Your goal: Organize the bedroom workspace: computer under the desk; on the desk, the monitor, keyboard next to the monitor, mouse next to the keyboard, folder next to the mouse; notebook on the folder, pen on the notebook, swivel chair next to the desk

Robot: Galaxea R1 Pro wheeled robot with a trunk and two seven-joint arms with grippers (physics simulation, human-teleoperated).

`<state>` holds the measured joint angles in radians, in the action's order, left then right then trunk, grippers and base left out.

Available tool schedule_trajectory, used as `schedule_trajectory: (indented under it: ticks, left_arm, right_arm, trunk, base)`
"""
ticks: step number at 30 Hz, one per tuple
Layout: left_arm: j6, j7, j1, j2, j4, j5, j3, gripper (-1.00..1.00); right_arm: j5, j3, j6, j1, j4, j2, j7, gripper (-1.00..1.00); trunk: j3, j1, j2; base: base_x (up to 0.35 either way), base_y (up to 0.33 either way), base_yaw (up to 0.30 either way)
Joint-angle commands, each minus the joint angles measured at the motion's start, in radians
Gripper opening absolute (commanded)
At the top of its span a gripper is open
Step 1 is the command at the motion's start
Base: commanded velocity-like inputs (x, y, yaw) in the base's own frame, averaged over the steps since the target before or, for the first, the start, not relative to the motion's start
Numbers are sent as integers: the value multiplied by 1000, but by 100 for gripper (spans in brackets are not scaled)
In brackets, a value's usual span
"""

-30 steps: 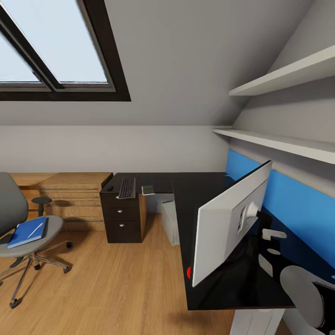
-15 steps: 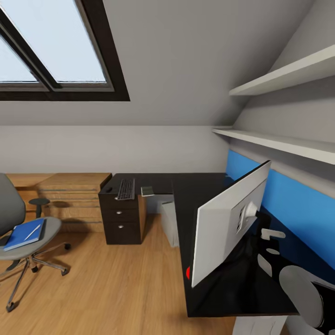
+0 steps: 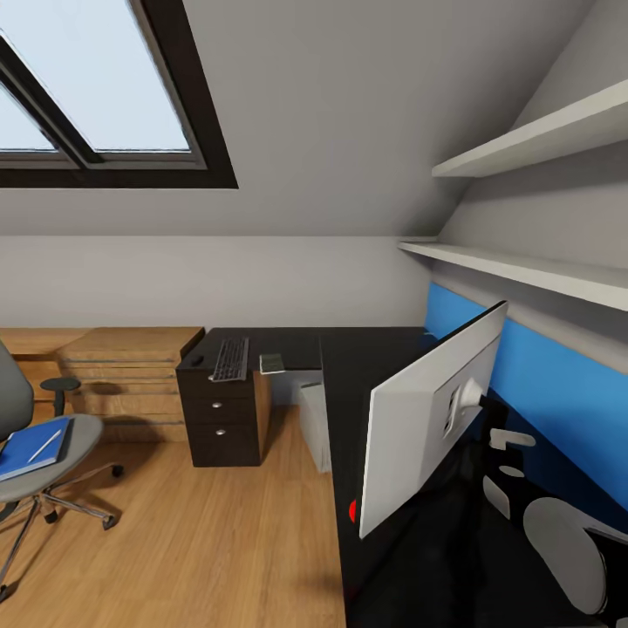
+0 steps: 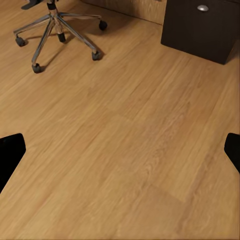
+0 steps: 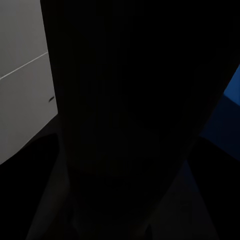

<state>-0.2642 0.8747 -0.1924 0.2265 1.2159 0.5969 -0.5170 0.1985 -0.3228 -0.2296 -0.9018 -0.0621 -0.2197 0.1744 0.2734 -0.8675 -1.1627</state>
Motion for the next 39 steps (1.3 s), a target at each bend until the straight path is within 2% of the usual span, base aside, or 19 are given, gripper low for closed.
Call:
schedule_trajectory:
  ticks: [1,9,25,39]
  left_arm:
    - [-6,-6,1,1,-4,8,2,100]
    - [-6,-21,1,0,-14,7,9,100]
    - [-6,-22,1,1,-15,6,11,100]
    - [-6,-22,1,0,-15,6,11,100]
  right_arm:
    - [9,-16,-4,0,5,0,4,-100]
    - [9,-16,-4,-1,5,0,4,-100]
    - [9,-16,-4,0,5,1,4,-100]
    - [9,-16,-4,0,5,5,4,-100]
  trunk:
    - [1,0,0]
    - [1,0,0]
    - [1,0,0]
    - [1,0,0]
  base:
    - [12,-1,0]
    - [4,-31,0]
    - [100,-201,0]
    - [132,2,0]
